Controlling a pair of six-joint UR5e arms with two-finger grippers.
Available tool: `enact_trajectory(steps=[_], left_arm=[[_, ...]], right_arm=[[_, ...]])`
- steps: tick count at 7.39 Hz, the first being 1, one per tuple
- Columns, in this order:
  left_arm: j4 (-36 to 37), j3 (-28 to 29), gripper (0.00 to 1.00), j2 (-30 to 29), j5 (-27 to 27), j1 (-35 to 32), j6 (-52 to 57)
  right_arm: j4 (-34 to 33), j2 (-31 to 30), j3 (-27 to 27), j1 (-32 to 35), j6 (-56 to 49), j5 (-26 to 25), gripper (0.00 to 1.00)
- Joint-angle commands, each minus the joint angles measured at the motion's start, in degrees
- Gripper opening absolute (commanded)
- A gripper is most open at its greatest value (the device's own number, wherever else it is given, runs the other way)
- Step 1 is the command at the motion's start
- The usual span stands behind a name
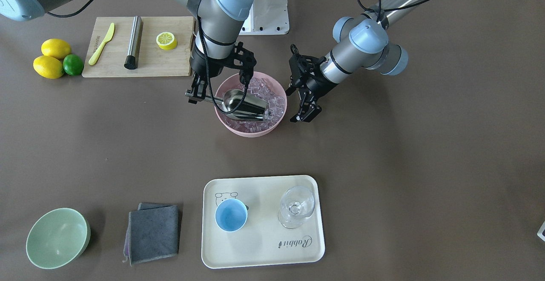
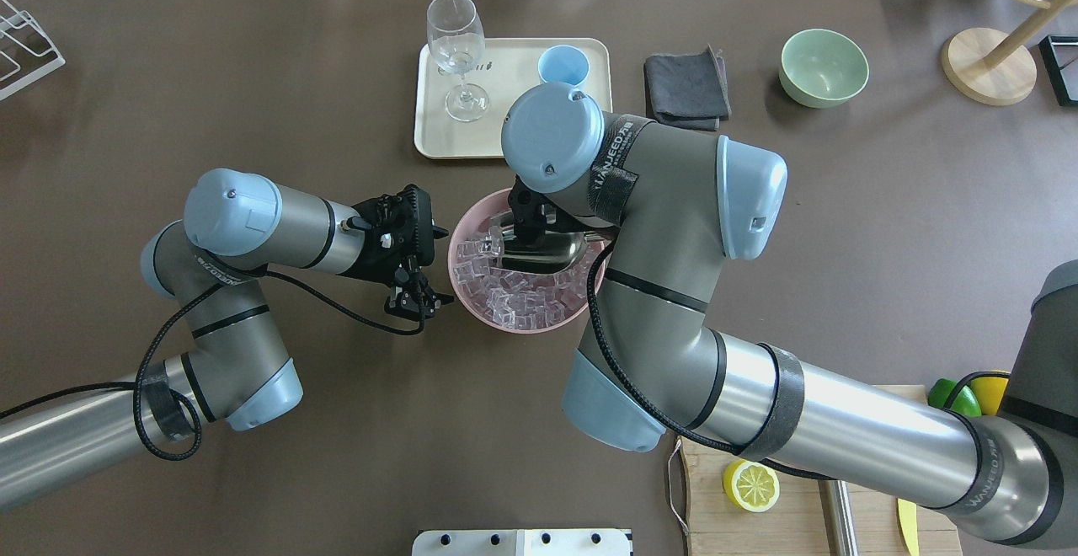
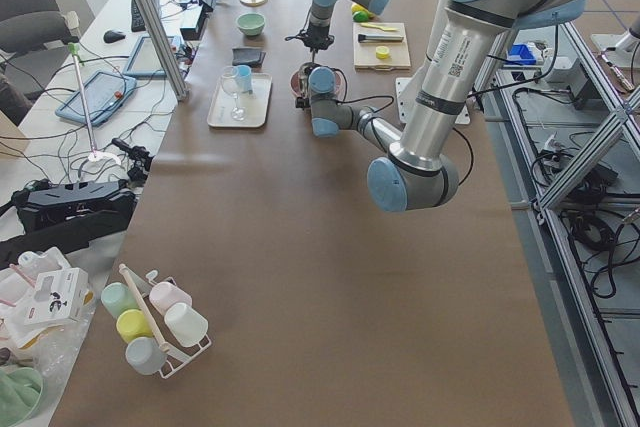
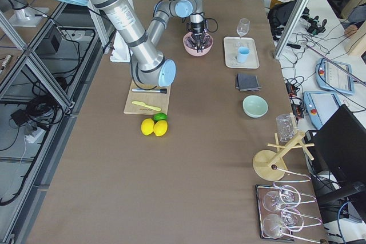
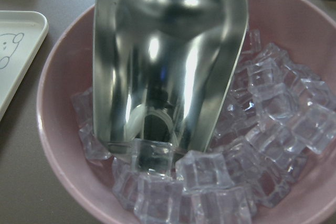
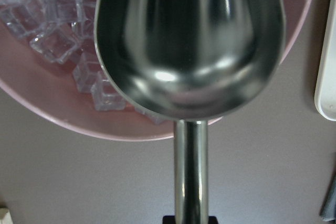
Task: Put ice in cup with scoop
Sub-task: 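Tilt the scoop up and lift an ice cube out with the right gripper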
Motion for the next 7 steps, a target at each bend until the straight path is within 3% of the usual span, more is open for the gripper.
enact_trajectory(steps=[1,4,7], left_arm=[[-0.02,0.03,0.98,0.06,-0.05,0.00,0.08],[-0.19,0.03,0.98,0.15,-0.05,-0.18,0.00],[-0.98,0.03,0.98,0.59,-0.05,-0.27,0.00]], right_arm=[[6.57,-2.88,0.25,-0.24,1.50,0.23,0.00],[16.83,-8.49,0.60,-0.24,2.12,0.40,0.00],[18.28,-8.78,0.60,-0.24,2.12,0.49,0.00]])
